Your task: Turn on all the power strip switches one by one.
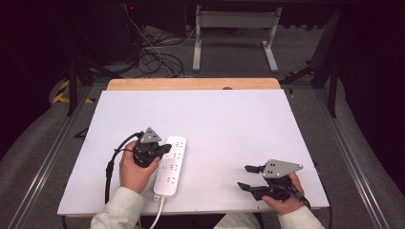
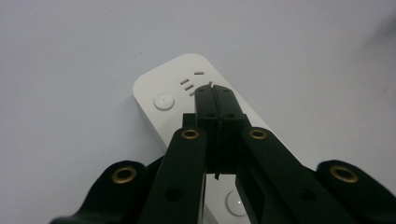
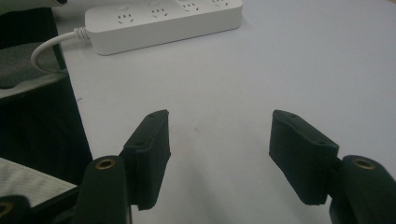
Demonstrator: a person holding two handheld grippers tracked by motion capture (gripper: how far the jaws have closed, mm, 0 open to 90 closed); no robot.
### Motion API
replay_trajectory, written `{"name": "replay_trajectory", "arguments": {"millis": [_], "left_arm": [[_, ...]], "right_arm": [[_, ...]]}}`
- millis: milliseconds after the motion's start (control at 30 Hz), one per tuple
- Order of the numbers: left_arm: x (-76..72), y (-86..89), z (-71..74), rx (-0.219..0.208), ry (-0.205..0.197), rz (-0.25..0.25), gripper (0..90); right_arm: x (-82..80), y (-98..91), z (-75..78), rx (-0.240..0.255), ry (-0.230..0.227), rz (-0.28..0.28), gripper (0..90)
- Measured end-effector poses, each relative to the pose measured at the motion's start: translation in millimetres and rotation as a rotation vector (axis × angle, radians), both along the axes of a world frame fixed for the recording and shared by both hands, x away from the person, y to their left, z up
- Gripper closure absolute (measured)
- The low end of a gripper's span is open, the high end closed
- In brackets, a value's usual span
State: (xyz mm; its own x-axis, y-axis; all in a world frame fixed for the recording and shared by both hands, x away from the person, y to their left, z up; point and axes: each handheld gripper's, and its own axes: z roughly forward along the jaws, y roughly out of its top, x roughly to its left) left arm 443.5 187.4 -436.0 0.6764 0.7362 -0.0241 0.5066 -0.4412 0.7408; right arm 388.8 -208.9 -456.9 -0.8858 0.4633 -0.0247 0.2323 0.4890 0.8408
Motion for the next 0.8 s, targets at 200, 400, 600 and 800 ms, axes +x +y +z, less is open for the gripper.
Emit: {"name": "replay_trajectory", "arguments": {"millis": [200,400,600,800], "left_arm": [[3.5,0.8,0.6,-0.015,-0.002,0.008,90.0],[22.6,2.0,-9.4,-0.019,0.001,0.025,90.0],[33.5,4.0,-14.5,-0.016,0.011,0.049,90.0],[39.7,2.3,-17.8,-0.007,0.014,0.045,90.0]], "right_arm": [[0.3,-0.1,-0.2,-0.002,0.0,0.0,38.6],[0.5,-0.3,-0.4,-0.003,0.001,0.0,38.6],[1.7,-1.4,-1.1,-0.003,0.004,0.0,38.6],[1.2,-1.7,-0.6,-0.002,0.003,-0.002,38.7]]}}
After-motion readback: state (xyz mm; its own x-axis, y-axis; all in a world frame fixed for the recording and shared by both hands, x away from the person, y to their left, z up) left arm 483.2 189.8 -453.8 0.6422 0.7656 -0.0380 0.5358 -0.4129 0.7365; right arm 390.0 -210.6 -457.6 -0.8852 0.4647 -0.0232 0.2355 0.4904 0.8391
